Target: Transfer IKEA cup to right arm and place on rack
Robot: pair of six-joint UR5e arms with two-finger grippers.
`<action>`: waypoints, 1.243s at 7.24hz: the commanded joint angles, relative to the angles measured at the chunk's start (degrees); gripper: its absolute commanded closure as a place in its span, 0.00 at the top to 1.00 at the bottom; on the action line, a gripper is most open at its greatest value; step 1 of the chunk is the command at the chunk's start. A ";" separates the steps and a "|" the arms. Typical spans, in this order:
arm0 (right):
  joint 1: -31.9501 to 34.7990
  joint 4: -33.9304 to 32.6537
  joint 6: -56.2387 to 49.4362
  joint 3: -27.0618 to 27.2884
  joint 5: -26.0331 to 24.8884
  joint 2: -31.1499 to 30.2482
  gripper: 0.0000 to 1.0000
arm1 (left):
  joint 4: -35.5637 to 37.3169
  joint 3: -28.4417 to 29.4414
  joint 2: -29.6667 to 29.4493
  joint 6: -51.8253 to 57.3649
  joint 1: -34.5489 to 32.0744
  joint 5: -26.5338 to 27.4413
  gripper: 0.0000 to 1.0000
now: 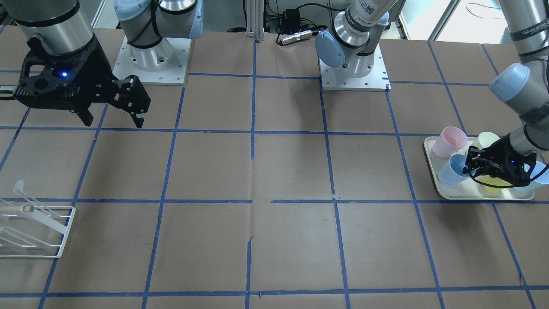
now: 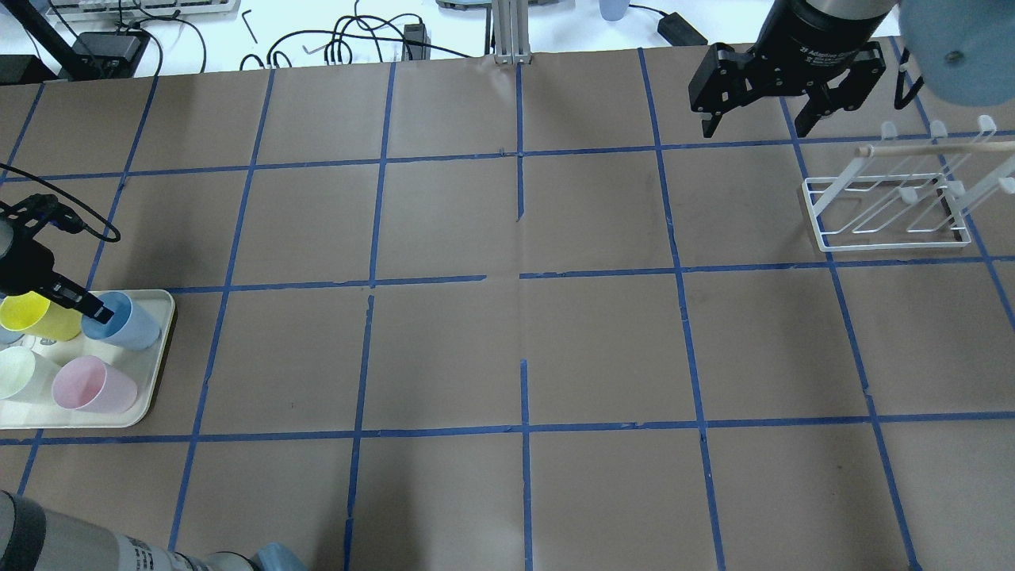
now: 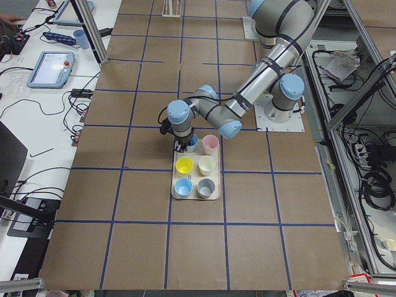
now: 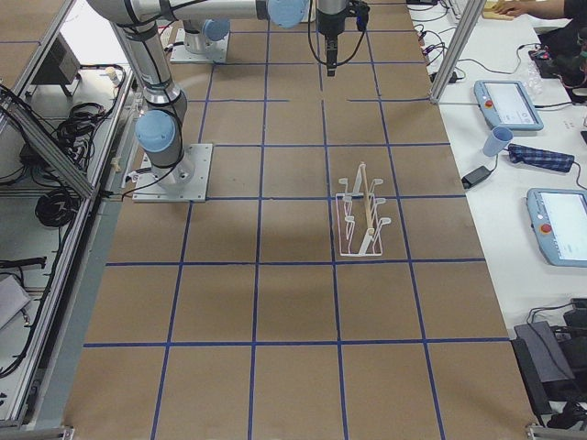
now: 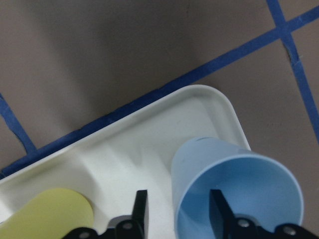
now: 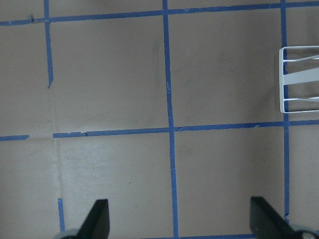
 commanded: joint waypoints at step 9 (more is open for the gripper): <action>-0.05 0.09 0.08 -0.05 0.00 0.00 1.00 | -27.57 11.88 8.31 -10.45 -6.66 -18.10 0.00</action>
